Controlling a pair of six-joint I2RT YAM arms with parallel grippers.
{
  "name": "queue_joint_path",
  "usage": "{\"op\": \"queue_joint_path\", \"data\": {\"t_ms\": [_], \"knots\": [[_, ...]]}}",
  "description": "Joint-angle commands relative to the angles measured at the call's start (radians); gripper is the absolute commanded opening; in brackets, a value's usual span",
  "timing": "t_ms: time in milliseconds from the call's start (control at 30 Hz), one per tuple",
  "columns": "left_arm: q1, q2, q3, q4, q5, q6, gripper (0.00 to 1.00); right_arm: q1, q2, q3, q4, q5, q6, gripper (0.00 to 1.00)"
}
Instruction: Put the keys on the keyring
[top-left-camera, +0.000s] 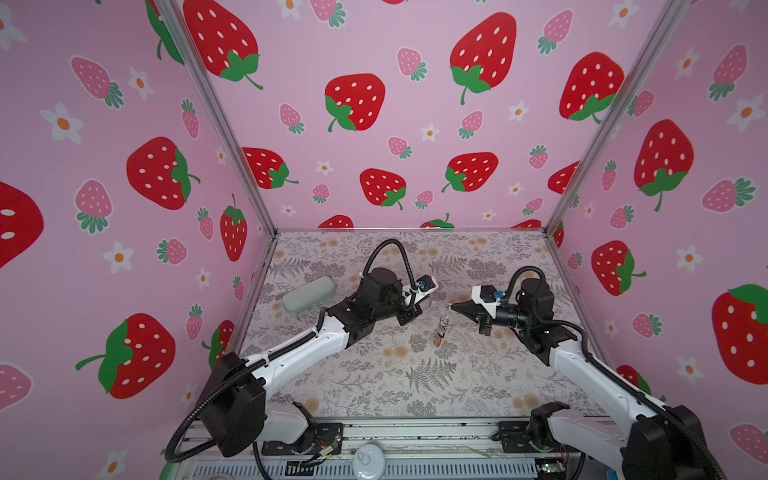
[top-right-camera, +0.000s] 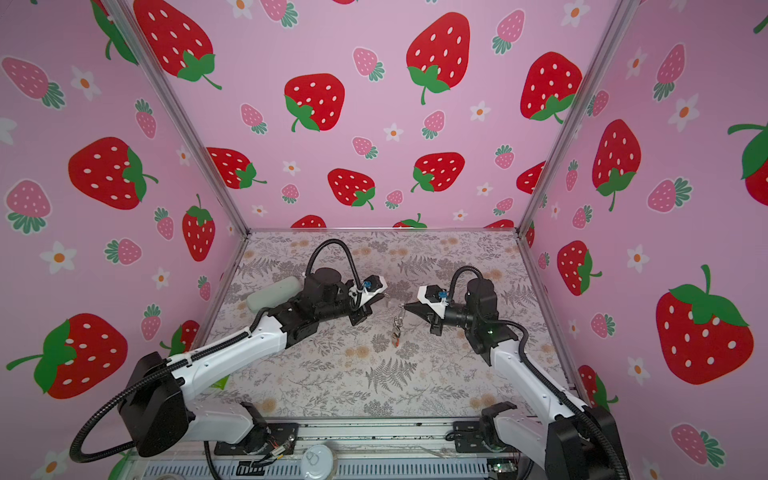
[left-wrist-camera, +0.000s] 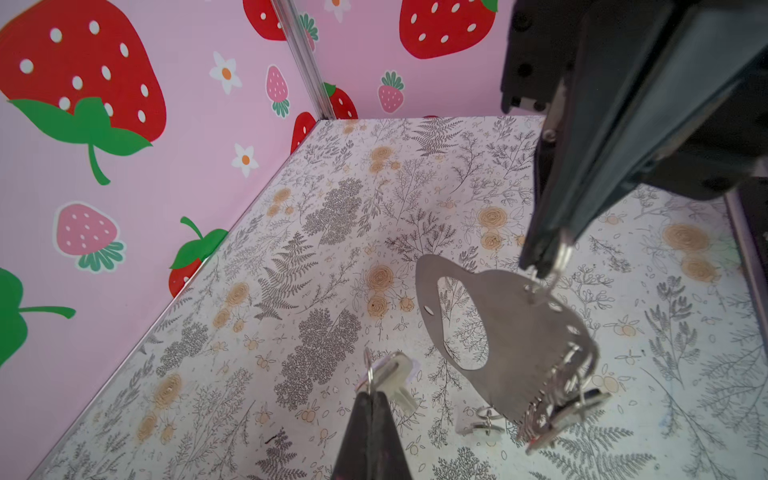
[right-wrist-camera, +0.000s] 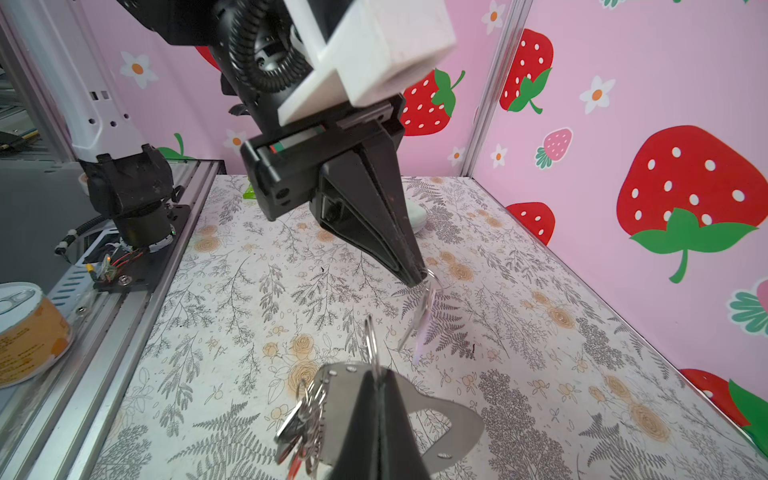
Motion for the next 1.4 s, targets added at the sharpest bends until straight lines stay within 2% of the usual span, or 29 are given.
{"op": "queue_joint_path", "data": {"t_ms": [0,433,1033,1367], "knots": [[0.005,-0.019,0.066,-0.073,0.018,0.127,0.0,0.007,0.019,0.055,0.057,-0.02,-0.007,0.0],[-0.001,-0.048,0.095,-0.091,0.009,0.241,0.0,0.016,0.081,0.107,0.067,-0.06,0.017,0.0],[-0.066,-0.061,0.116,-0.113,-0.042,0.349,0.0,0.047,0.086,0.102,0.116,-0.008,0.073,0.0],[-0.079,-0.091,0.098,-0.101,-0.077,0.37,0.0,0.059,0.075,0.093,0.119,0.011,0.09,0.0]]}}
